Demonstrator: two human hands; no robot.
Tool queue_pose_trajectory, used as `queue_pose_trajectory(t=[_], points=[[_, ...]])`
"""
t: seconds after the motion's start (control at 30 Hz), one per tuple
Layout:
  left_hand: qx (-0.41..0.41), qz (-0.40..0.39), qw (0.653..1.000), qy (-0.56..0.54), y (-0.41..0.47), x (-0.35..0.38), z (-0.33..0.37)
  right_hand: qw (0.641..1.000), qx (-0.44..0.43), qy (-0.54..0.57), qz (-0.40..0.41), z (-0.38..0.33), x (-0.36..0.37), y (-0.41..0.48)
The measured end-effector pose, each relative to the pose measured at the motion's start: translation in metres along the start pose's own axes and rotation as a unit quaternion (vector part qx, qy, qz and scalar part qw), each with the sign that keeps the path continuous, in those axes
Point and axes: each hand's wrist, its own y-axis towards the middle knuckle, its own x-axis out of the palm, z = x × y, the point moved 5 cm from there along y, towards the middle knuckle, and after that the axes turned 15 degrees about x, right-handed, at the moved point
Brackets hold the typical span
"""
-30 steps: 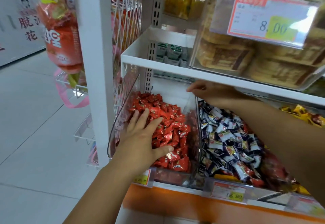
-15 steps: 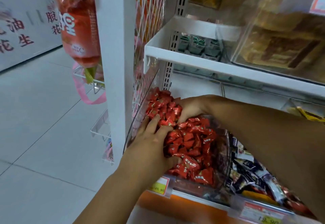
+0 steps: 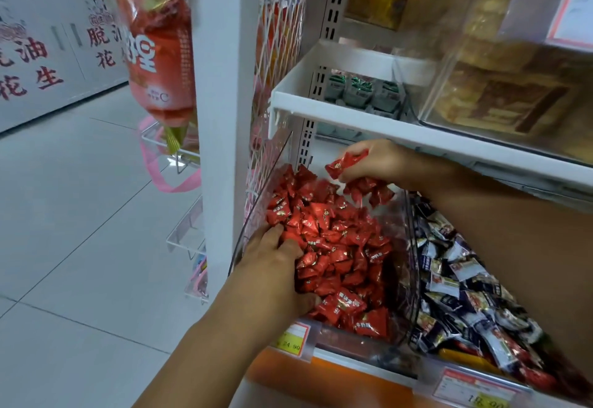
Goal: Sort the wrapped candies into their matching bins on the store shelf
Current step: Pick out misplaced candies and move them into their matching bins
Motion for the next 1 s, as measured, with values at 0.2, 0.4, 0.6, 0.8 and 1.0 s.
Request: queue_pose_trajectory(t=[0.2,0.4,0.6,0.8,1.0], points=[[0.0,-0.008,1.0,-0.007,0.001,-0.003,0.002,0.969,-0.082,-0.23,0.028,-0.029,0.026,-0.003],[0.009,0.008,1.0,-0.006,-0.002,-0.003,0.002,0.901,-0.103,-0.415,-0.071,-0.022,0.089,0.013],[0.024,0.026,0.999,0.004,-0.008,-0.002,0.003,0.863,-0.04,-0.502,-0.029,0.005,0.03,0.008],[0.022,0.046,0.999,-0.01,-0.014,-0.006,0.006,0.892,-0.057,-0.448,-0.023,-0.011,0.022,-0.012],[0.047,0.057,0.997,0.01,-0.019,-0.007,0.007,0.859,-0.156,-0.485,-0.047,-0.02,0.102,0.01]])
